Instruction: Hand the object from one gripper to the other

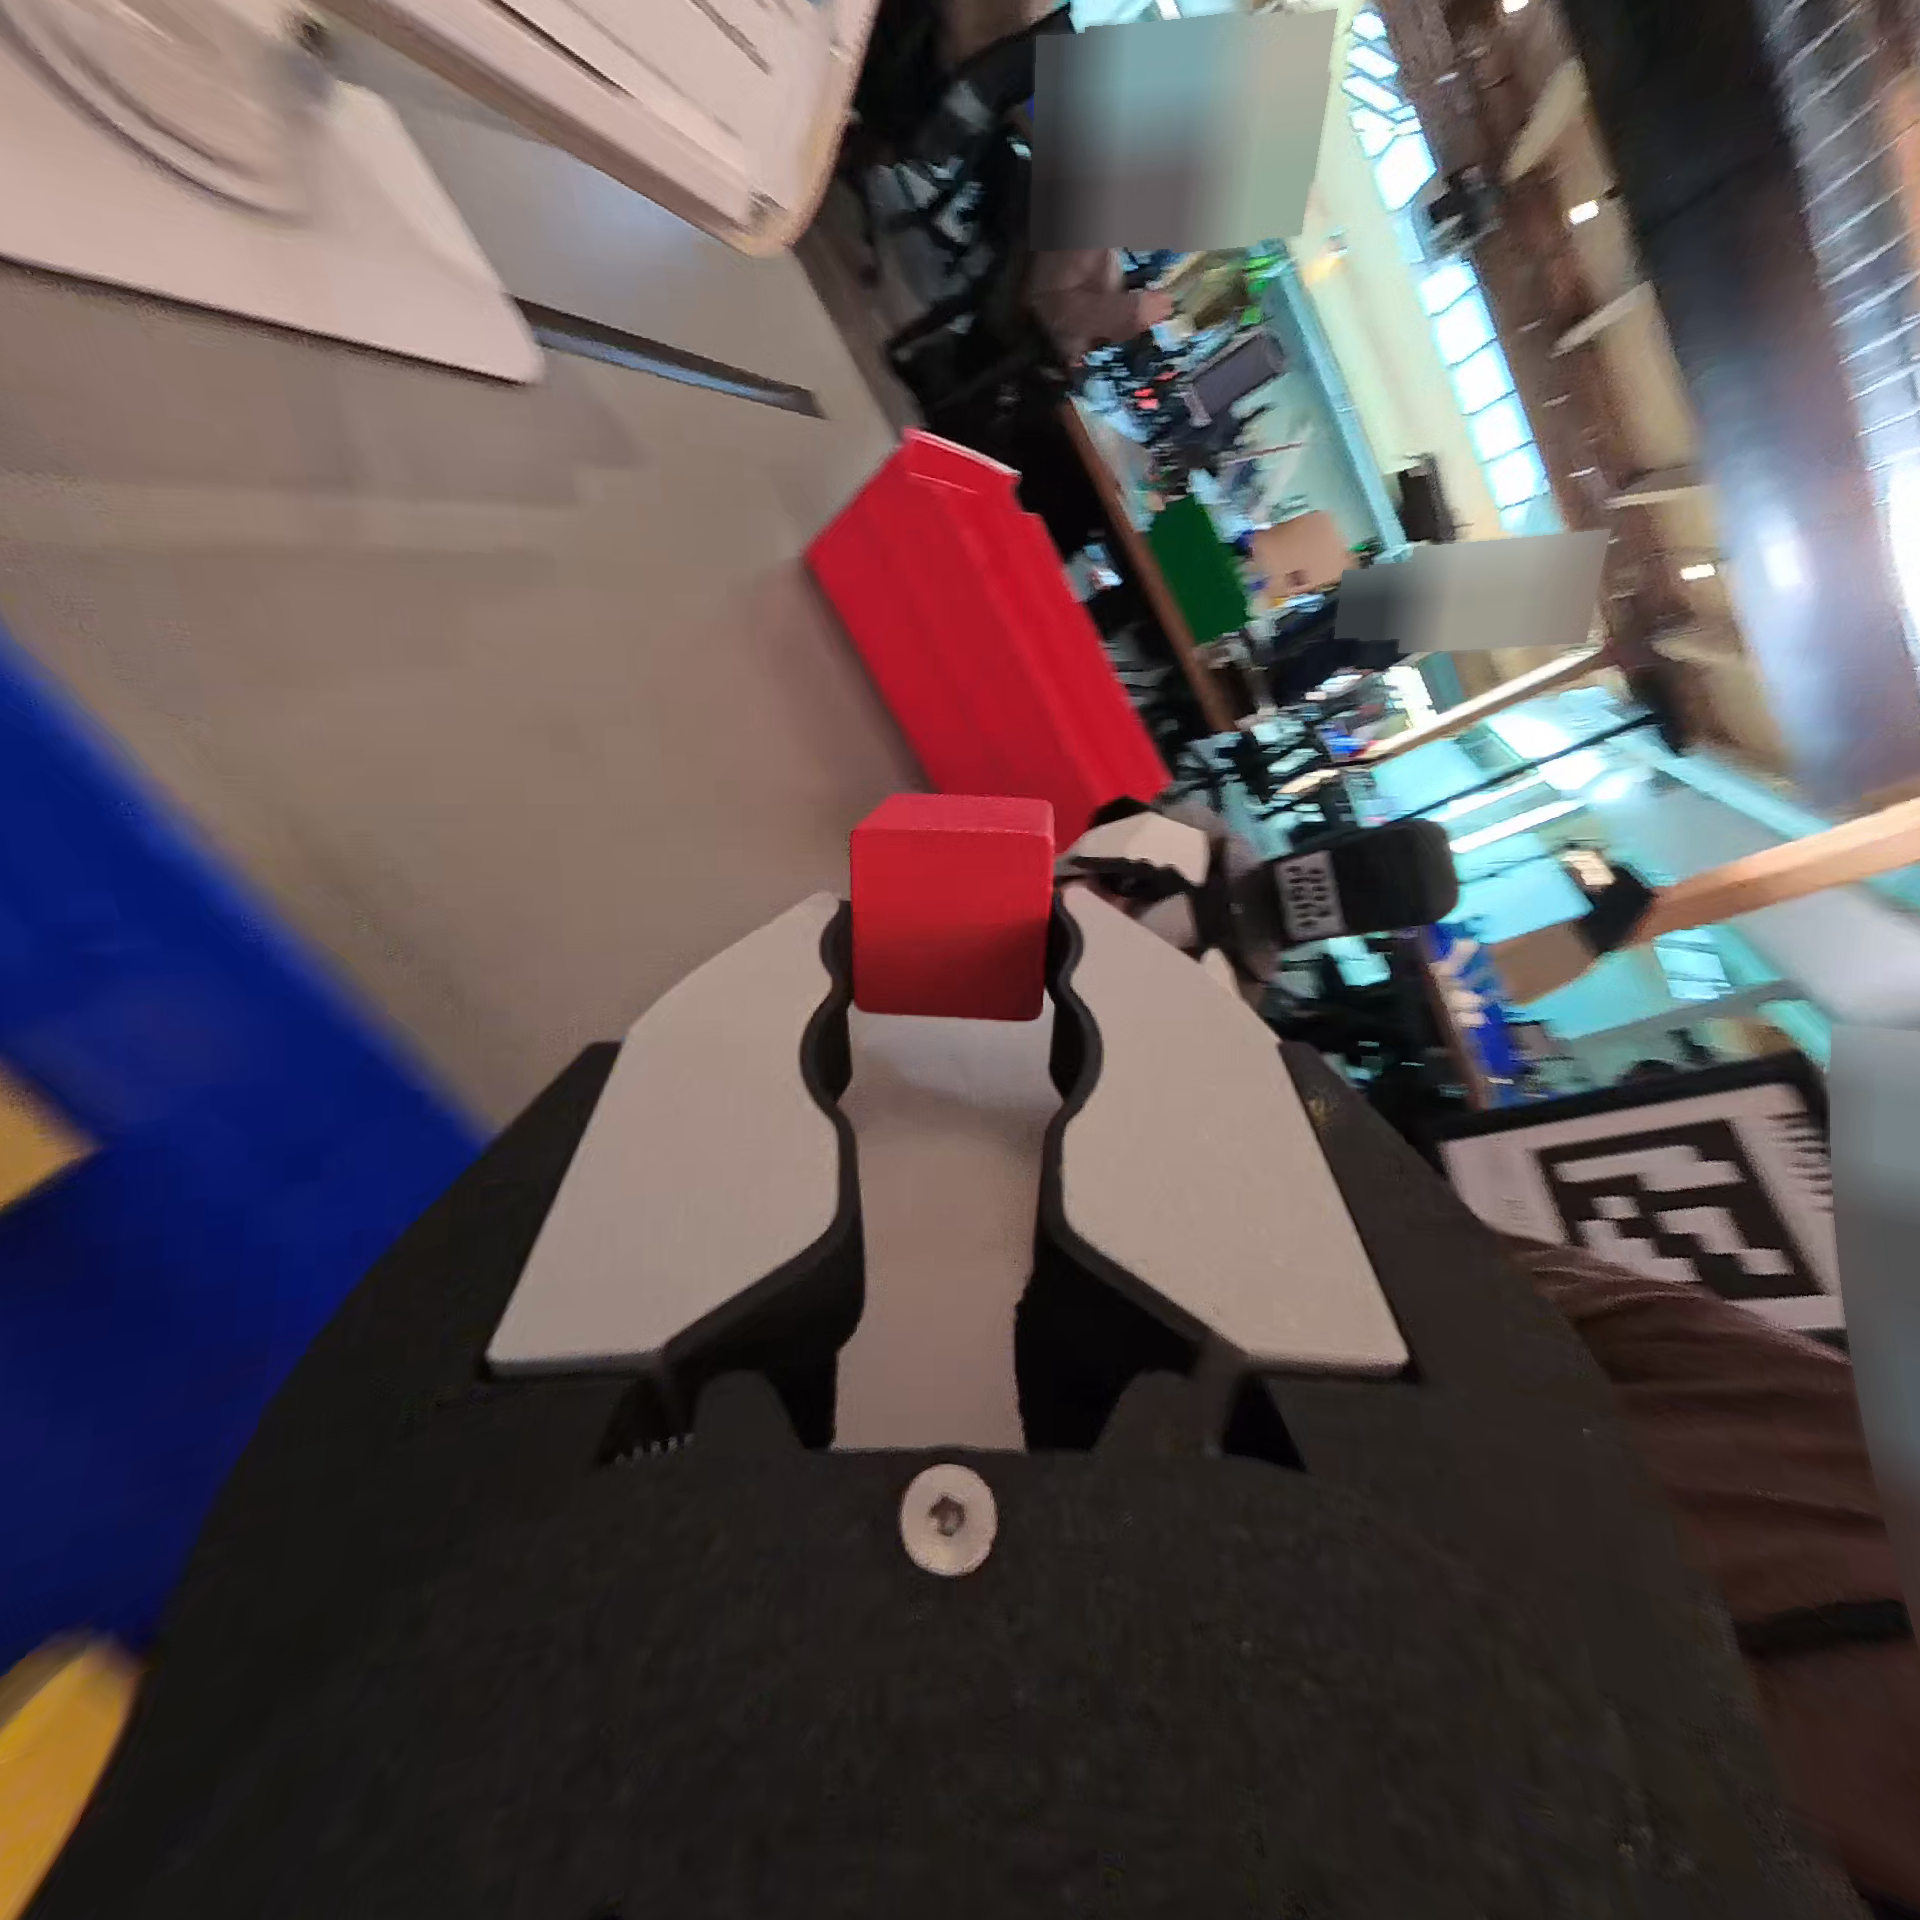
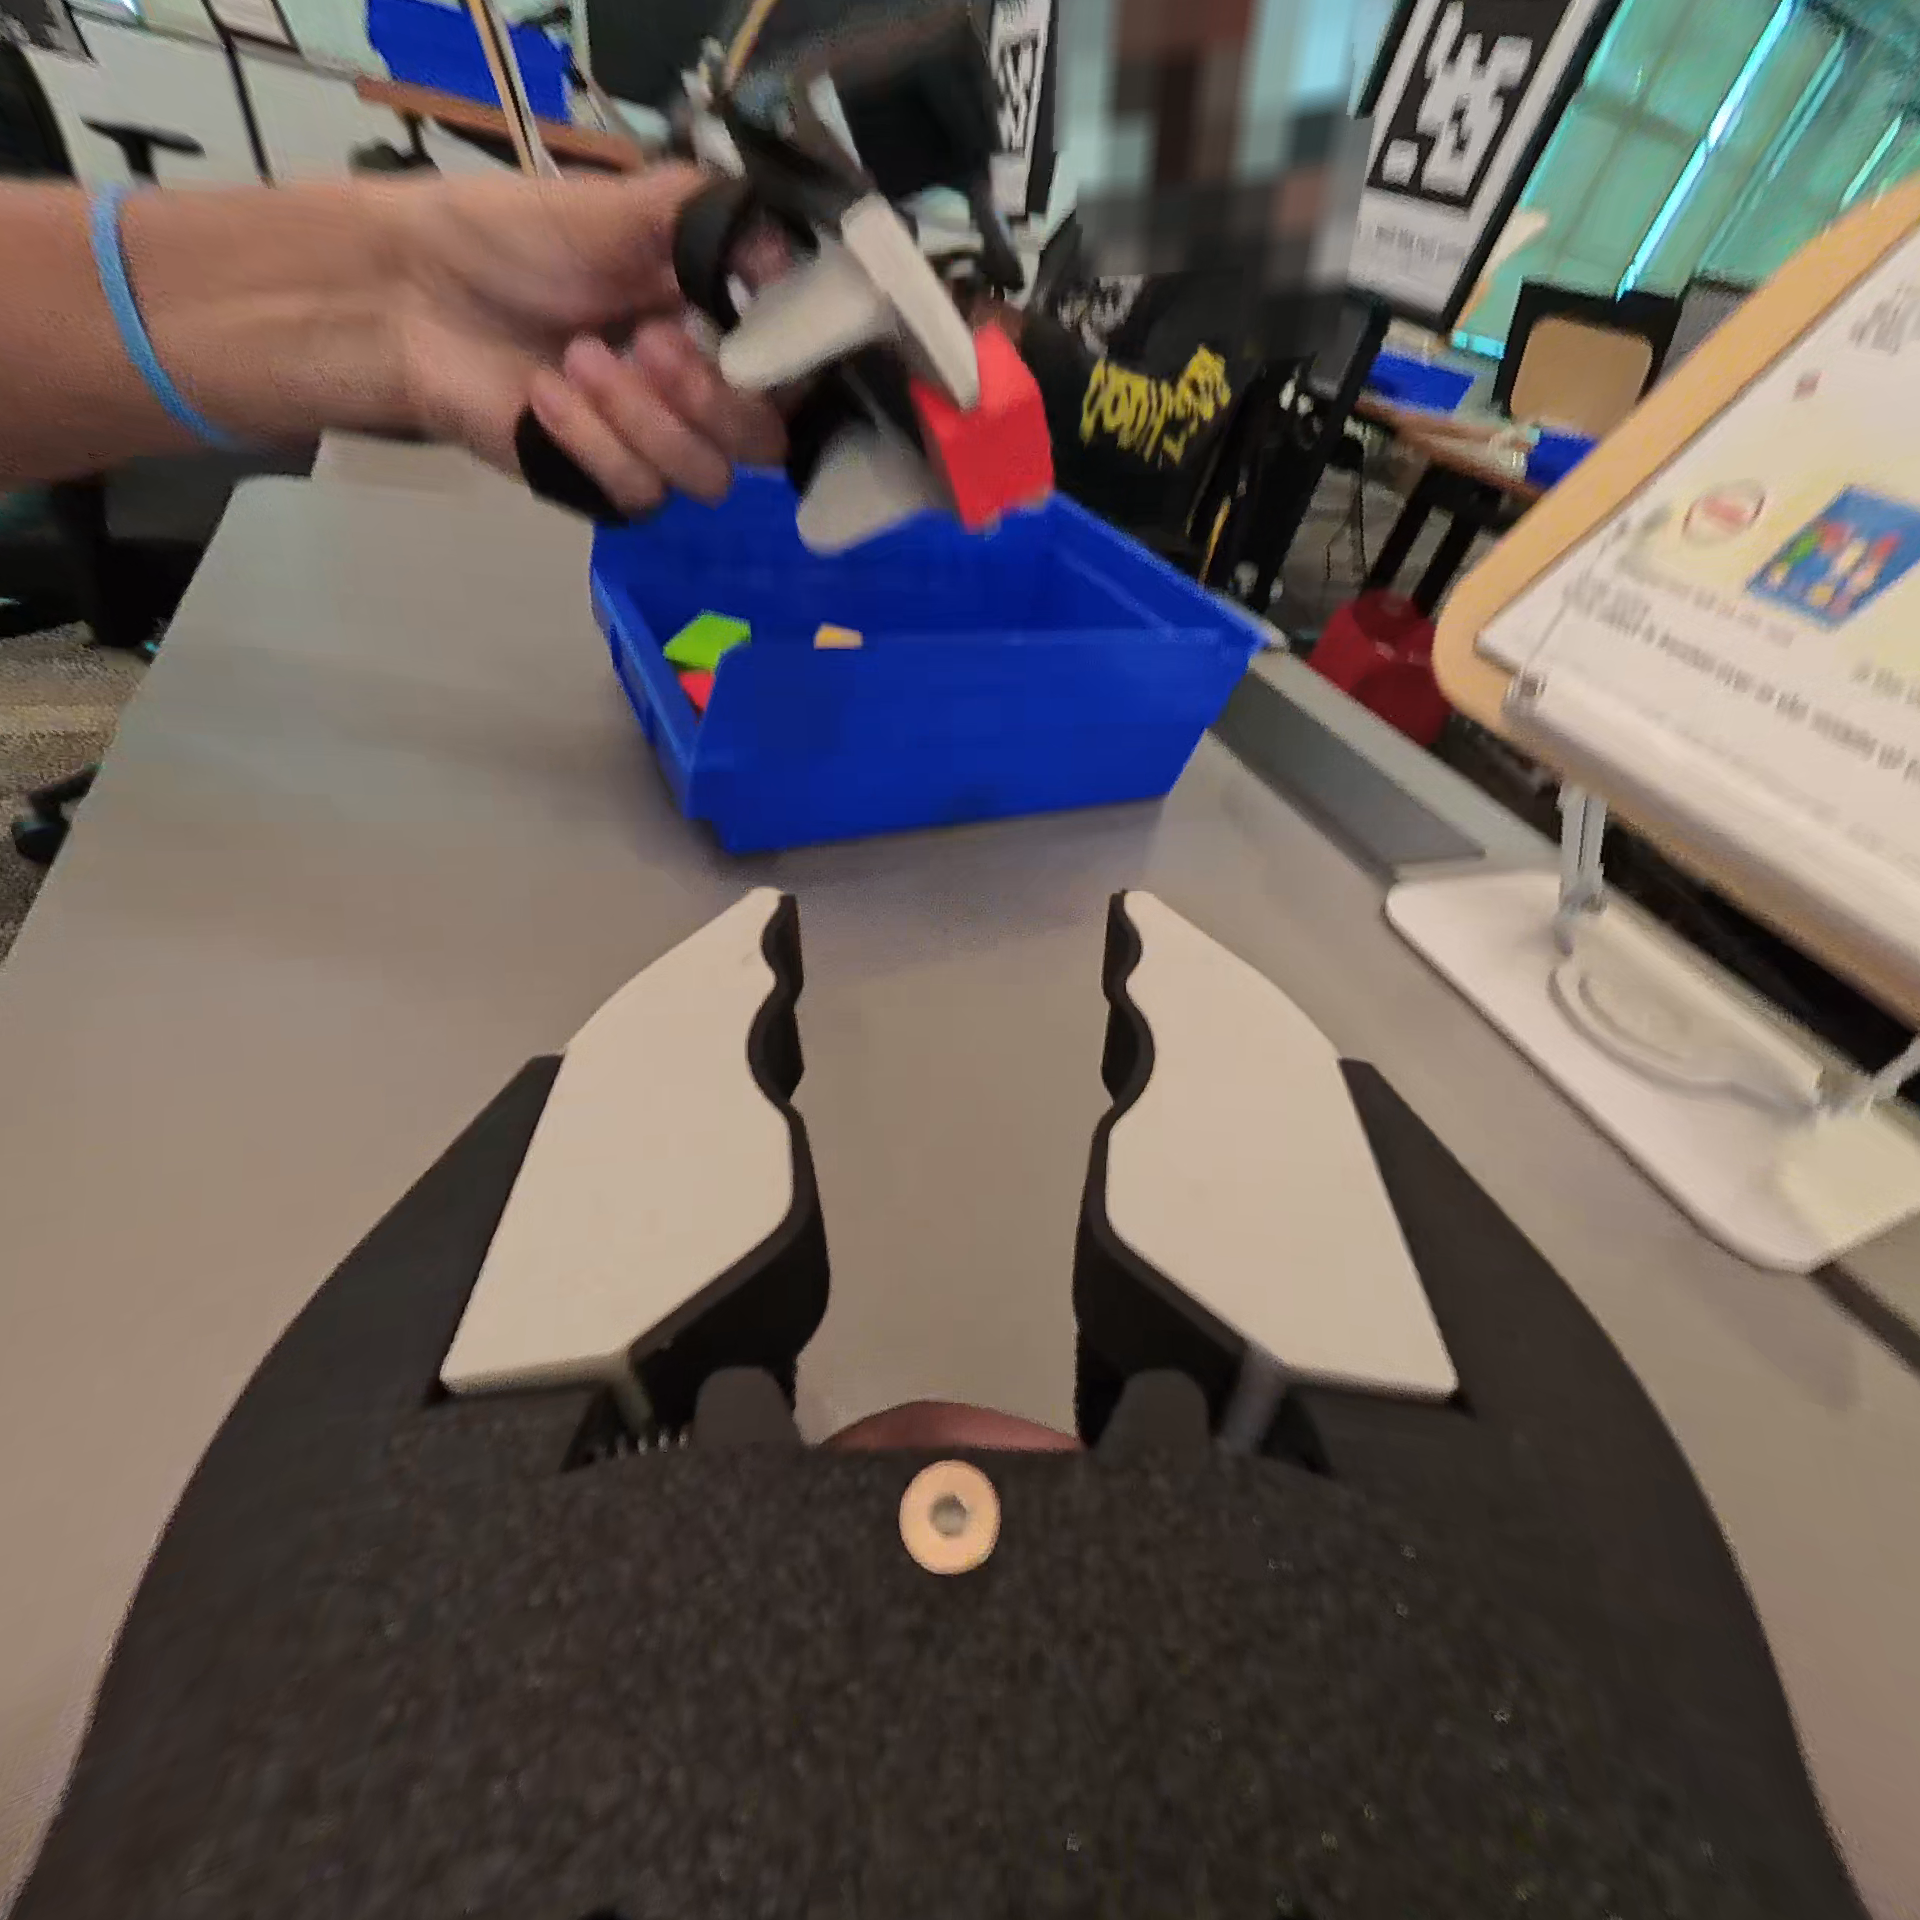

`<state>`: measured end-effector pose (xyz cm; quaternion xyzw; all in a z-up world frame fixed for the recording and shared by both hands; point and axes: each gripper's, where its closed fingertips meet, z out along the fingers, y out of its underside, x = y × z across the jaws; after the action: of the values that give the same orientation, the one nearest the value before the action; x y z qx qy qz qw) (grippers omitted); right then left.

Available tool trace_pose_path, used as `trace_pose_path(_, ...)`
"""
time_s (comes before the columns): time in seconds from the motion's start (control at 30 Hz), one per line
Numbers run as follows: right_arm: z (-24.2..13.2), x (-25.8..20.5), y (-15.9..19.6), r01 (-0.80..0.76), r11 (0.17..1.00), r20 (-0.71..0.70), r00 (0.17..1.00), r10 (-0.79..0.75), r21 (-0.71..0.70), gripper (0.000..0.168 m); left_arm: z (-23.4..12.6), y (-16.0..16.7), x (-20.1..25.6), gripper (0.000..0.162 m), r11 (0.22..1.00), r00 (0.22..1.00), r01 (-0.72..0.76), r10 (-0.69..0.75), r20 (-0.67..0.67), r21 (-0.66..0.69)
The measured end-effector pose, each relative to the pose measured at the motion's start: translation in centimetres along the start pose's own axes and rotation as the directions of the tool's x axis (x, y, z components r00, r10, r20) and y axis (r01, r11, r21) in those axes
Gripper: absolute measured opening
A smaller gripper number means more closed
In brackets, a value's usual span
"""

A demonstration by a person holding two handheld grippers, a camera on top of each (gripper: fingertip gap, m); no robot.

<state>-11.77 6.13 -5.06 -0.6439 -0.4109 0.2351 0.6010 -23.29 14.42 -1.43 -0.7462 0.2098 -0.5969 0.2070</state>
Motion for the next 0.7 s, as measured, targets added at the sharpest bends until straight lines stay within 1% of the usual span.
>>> trace_pose_path(0.1, 1.2, 1.9, -2.3, 0.073, 0.997, -0.025, 0.997, -0.073, 0.028, 0.056, 4.5, 0.8, 2.1, 0.035, 0.989, 0.977, 0.145, -0.149, -0.154, -0.042)
trace_pose_path(0.2, 1.8, 3.5, -3.0, 0.113, 0.993, -0.063, 0.992, -0.112, 0.019, 0.056, 8.2, 2.1, 3.5, 0.034, 0.956, 0.919, 0.271, -0.292, -0.264, -0.114)
trace_pose_path(0.3, 1.8, 3.5, -2.8, 0.118, 0.993, -0.068, 0.991, -0.118, 0.009, 0.056, 11.1, 3.9, 5.0, 0.034, 0.928, 0.869, 0.318, -0.367, -0.331, -0.192)
trace_pose_path(0.37, 1.6, 3.0, -2.3, 0.125, 0.992, -0.064, 0.990, -0.125, 0.005, 0.056, 12.4, 5.1, 5.8, 0.034, 0.924, 0.860, 0.303, -0.370, -0.352, -0.234)
trace_pose_path(0.4, 1.5, 2.6, -2.0, 0.127, 0.992, -0.048, 0.991, -0.127, -0.002, 0.041, 13.0, 5.8, 5.9, 0.034, 0.924, 0.863, 0.292, -0.366, -0.348, -0.248)
trace_pose_path(0.43, 1.1, 2.9, -1.7, 0.115, 0.993, -0.072, 0.991, -0.116, -0.019, 0.035, 13.4, 6.2, 6.0, 0.034, 0.923, 0.861, 0.289, -0.367, -0.351, -0.256)
trace_pose_path(0.5, 0.3, 2.5, -1.8, 0.066, 0.998, -0.055, 0.996, -0.067, -0.016, 0.035, 13.4, 6.7, 6.7, 0.034, 0.924, 0.841, 0.274, -0.365, -0.399, -0.267)
trace_pose_path(0.53, -0.1, 2.4, -1.9, 0.046, 0.999, -0.052, 0.998, -0.047, -0.011, 0.035, 13.0, 6.8, 7.2, 0.038, 0.926, 0.828, 0.266, -0.362, -0.428, -0.268)
trace_pose_path(0.57, -0.7, 2.5, -2.1, 0.042, 0.999, -0.062, 0.997, -0.043, -0.011, 0.035, 12.4, 7.0, 7.6, 0.053, 0.931, 0.820, 0.257, -0.352, -0.451, -0.258)
trace_pose_path(0.6, -1.3, 2.5, -2.4, 0.047, 0.999, -0.070, 0.996, -0.048, -0.006, 0.035, 11.7, 7.3, 7.9, 0.066, 0.941, 0.826, 0.237, -0.326, -0.459, -0.242)
trace_pose_path(0.63, -2.2, 2.7, -3.0, 0.050, 0.999, -0.081, 0.995, -0.049, 0.003, 0.035, 10.7, 8.1, 8.2, 0.068, 0.957, 0.850, 0.193, -0.274, -0.449, -0.219)
trace_pose_path(0.7, -4.9, 4.2, -4.7, 0.062, 0.998, -0.142, 0.988, -0.061, 0.005, 0.035, 8.7, 10.8, 8.5, 0.067, 0.981, 0.915, 0.050, -0.120, -0.384, -0.186)
